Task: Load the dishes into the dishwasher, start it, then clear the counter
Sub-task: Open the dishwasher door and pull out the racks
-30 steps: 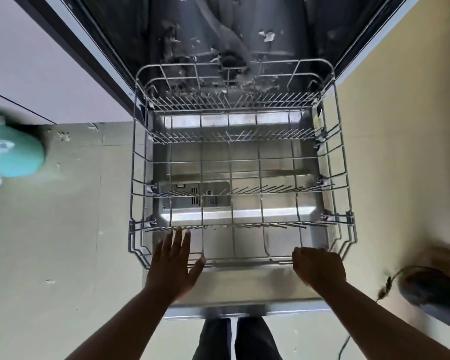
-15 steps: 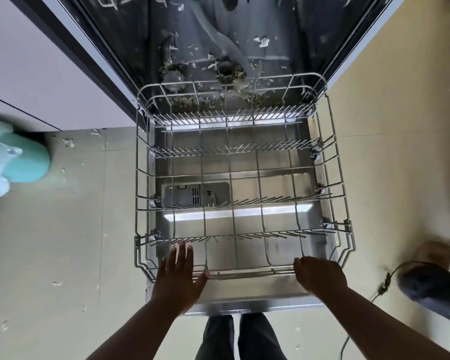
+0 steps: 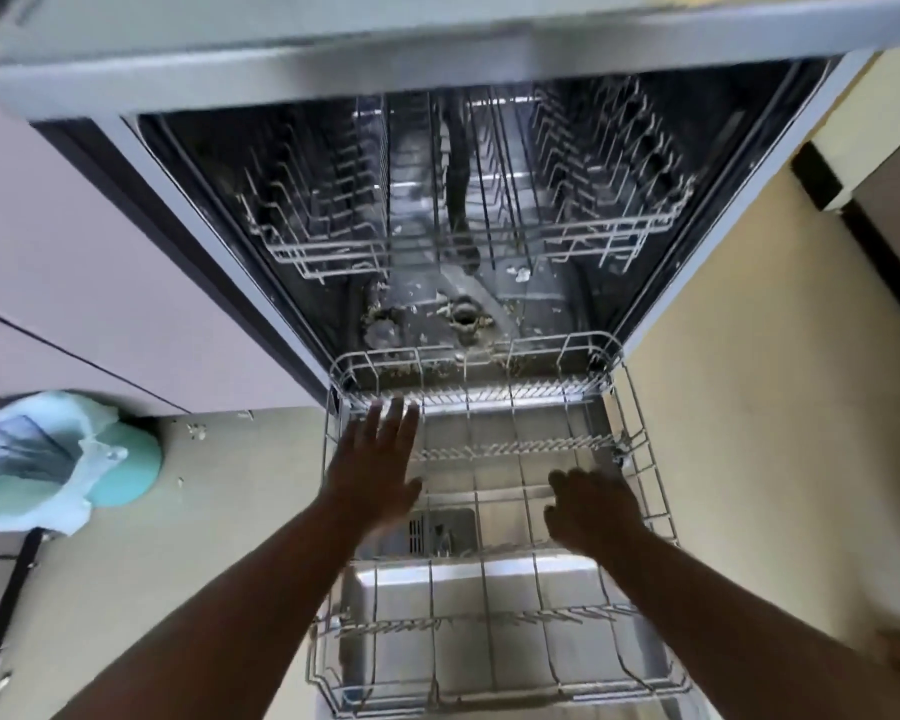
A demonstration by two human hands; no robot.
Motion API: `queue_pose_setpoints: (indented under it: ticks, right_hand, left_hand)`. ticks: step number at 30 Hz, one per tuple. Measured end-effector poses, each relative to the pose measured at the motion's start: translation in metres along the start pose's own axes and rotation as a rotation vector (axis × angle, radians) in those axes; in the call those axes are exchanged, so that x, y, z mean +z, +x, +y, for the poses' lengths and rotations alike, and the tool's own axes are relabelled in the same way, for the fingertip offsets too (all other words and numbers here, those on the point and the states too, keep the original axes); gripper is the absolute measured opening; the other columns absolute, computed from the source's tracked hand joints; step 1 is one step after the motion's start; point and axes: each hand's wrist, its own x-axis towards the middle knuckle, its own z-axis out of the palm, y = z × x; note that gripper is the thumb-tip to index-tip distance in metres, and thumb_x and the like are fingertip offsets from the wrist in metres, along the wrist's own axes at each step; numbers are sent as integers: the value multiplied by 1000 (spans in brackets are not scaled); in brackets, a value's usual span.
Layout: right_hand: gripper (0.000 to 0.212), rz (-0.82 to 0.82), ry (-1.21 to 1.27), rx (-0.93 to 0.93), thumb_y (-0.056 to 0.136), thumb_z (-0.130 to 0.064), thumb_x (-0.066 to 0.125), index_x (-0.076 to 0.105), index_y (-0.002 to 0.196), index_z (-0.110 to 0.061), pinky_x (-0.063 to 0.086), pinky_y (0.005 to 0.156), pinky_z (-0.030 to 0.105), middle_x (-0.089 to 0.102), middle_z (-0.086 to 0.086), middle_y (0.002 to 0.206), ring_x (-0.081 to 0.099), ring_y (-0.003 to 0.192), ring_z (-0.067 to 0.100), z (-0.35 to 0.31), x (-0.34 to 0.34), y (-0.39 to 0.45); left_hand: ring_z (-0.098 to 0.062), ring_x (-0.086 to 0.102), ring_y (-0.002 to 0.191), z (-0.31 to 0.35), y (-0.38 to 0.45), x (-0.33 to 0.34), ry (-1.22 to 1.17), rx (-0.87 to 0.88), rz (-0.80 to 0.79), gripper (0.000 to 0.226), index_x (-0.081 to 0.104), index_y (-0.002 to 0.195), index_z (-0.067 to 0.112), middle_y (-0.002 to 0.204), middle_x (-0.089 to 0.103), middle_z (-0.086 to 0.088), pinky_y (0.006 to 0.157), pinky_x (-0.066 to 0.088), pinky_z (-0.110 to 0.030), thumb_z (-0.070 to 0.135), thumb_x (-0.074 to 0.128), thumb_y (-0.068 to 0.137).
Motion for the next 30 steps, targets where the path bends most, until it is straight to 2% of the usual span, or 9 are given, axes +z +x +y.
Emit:
queue_pose_setpoints:
  ticks: [3,6,9,12,16,21,23,25,30]
  right_hand:
    - [48,127,-51,33,85,-32,51,49,129,-14,45,93,42,51,15,133,51,118,34,9,-63,51]
    - [73,462,-41,-8,79,-31,66,38,143,-7,37,104,56,26,27,152,34,133,48,23,-124,95]
    - [85,385,-46,7,90,-44,55,7,153,-14,8,117,52,-3,17,160,1,146,38,34,-163,126]
    - [92,250,-108,21,86,-61,51,7,153,-15,12,118,50,11,15,160,9,146,34,44,-171,146]
    - [75,380,-80,46,88,-69,39,45,135,-11,36,103,46,51,19,134,46,125,36,38,-166,144]
    - [65,457,-56,158,97,-56,24,68,101,-9,43,82,37,68,17,100,60,100,33,21,-164,114]
    - [53,363,81,230,94,-52,29,65,106,-14,44,75,35,66,14,108,60,102,31,20,-152,92]
    - [49,247,132,285,90,-50,32,58,118,-19,44,81,40,55,13,125,52,113,32,19,-139,67]
    - [66,-37,57,240,89,-58,18,41,139,-22,39,94,43,48,12,141,48,124,31,22,-130,30]
  left_hand:
    - [-35,-13,147,-20,50,-63,75,-25,105,89,-17,151,13,159,-20,-13,120,2,-48,55,39,94]
    - [-36,-12,147,-37,86,-103,61,-61,258,89,-13,152,12,159,-18,-13,120,3,-50,55,39,94]
    - [-33,-7,148,-45,113,-124,11,-164,251,91,-14,152,13,161,-12,-13,119,2,-49,57,40,93]
    - [-32,3,148,-47,122,-125,-21,-239,149,94,-6,153,14,162,1,-12,118,7,-54,59,47,89]
    - [-33,19,145,-41,112,-122,15,-264,201,90,16,152,12,157,22,-14,117,15,-51,68,42,87]
    - [-37,56,106,-16,74,-115,-49,-373,444,58,63,113,11,111,65,-15,91,38,-46,60,41,93]
    - [-35,62,90,-9,52,-107,-143,-430,427,51,68,94,12,93,69,-14,83,40,-43,52,37,93]
    - [-34,62,82,2,27,-92,-253,-473,394,49,67,83,10,86,66,-16,80,41,-43,42,31,88]
    - [-38,54,110,23,-14,-73,-357,-508,419,48,65,105,9,117,60,-17,93,39,-48,37,34,81]
